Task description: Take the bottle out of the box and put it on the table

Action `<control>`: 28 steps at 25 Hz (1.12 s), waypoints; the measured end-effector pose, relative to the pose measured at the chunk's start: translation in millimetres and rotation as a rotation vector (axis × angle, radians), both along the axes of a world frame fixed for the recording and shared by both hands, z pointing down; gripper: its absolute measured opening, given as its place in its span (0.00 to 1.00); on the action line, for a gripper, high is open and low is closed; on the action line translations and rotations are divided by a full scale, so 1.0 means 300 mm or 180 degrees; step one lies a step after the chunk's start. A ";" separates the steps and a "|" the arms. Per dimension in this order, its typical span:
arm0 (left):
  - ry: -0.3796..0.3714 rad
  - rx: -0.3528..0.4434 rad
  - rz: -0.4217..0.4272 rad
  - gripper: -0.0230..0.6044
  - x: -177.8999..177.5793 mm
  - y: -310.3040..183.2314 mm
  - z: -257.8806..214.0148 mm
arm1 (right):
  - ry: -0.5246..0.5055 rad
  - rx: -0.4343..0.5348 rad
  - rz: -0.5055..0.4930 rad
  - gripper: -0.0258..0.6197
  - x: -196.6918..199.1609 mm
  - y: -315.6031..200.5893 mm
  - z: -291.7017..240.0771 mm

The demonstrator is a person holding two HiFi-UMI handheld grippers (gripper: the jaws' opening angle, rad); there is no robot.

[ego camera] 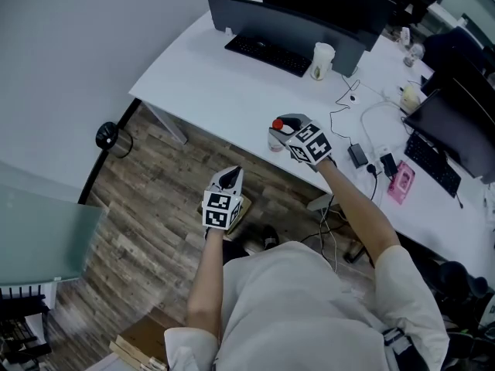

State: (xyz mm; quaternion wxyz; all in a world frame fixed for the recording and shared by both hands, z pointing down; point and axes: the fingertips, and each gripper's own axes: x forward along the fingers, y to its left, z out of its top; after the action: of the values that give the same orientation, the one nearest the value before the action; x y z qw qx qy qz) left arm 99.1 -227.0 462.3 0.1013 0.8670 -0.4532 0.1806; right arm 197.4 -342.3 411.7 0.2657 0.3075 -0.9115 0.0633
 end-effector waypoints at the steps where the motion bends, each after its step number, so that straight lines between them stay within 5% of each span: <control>1: 0.0008 -0.0005 -0.0019 0.06 -0.004 0.002 0.004 | -0.0019 -0.0023 0.0065 0.32 0.015 -0.015 0.005; 14: 0.0094 -0.0202 -0.0149 0.06 -0.065 0.091 0.084 | -0.0331 -0.0273 0.0825 0.33 0.148 -0.108 0.054; 18: 0.0161 -0.0205 -0.0132 0.06 -0.073 0.127 0.072 | -0.0471 -0.0360 0.1059 0.41 0.159 -0.109 0.042; 28: 0.0211 -0.0200 -0.0206 0.06 -0.248 0.370 0.045 | -0.0571 -0.0119 0.1418 0.42 0.129 0.200 -0.042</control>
State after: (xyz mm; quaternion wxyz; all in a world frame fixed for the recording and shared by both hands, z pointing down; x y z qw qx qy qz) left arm 24.8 -116.0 475.7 0.1492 0.8538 -0.4714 0.1626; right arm 236.1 -282.3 399.0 0.1689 0.4892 -0.8397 0.1644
